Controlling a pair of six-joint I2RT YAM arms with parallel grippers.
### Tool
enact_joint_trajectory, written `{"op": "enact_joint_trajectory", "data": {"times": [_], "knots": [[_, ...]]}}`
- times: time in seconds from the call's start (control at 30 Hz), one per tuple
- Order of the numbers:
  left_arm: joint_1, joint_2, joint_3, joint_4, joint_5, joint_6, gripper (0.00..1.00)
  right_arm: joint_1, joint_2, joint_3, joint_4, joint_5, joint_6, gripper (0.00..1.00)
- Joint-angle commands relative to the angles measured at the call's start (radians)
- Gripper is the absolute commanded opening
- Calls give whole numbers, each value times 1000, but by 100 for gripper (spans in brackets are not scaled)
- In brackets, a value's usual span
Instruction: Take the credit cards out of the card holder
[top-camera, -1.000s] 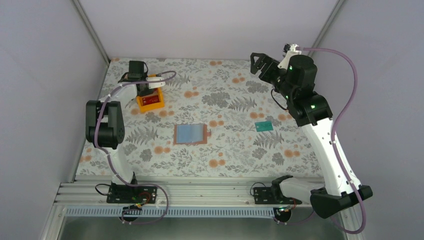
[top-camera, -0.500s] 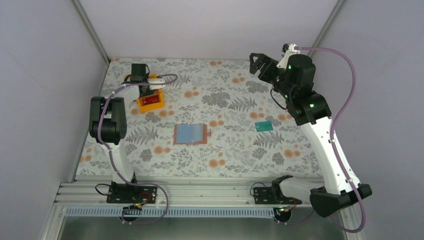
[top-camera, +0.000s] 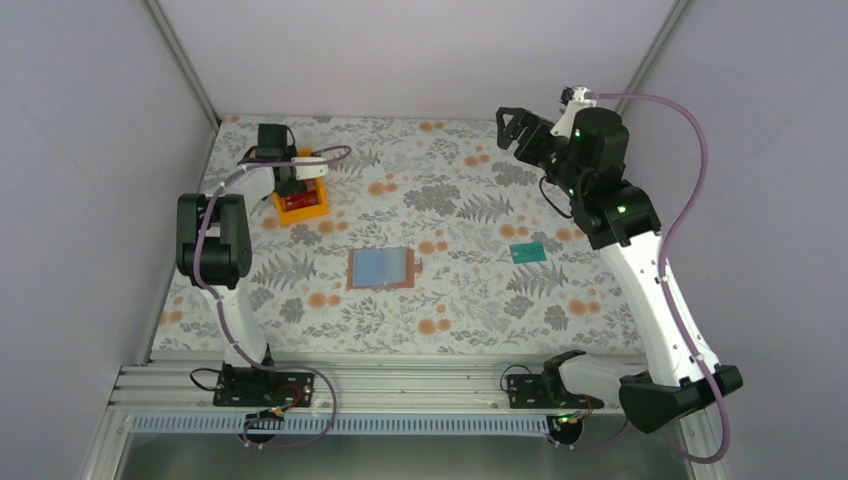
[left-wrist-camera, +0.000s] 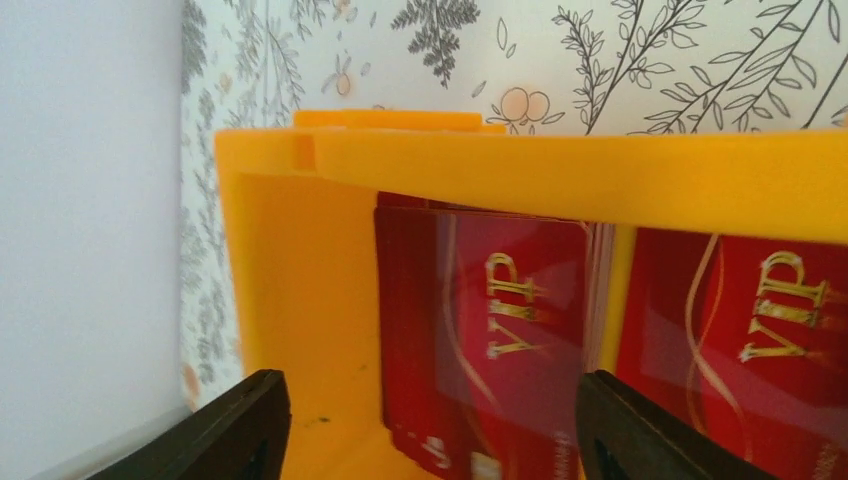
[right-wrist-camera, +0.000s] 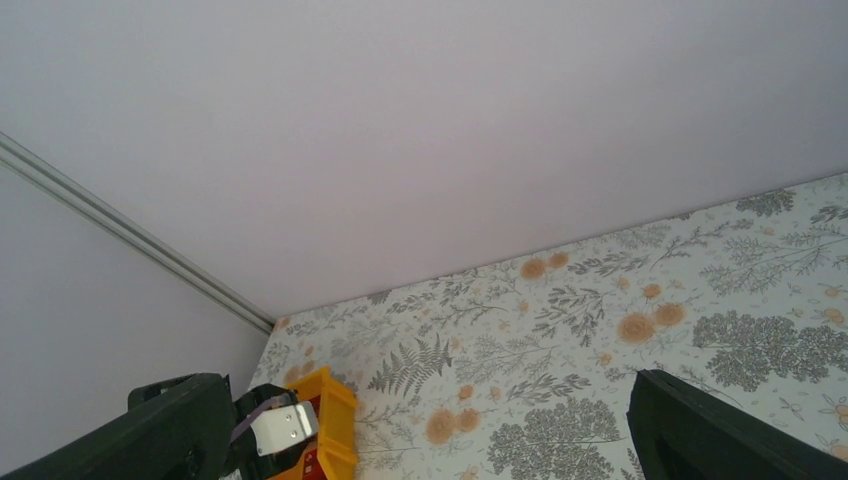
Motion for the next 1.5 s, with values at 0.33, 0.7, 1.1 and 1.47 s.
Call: {"op": "enact_joint_trajectory", "data": {"times": [0.33,0.7,1.1,1.47], "knots": [[14,-190,179,-211,274,-316,100,-9,-78,-56,105,170,-45,100],[22,-512,-25,56,136,-1110,100,-11,-134,-518,515,690,-276,100],[64,-660,-791,835,-109,-1156,100,-221,-7,-1063,1271,529,-355,100],[75,-676,-1028,1143,-11,-1165,100,-292,187,-1288,1689,477,-379,100]]}}
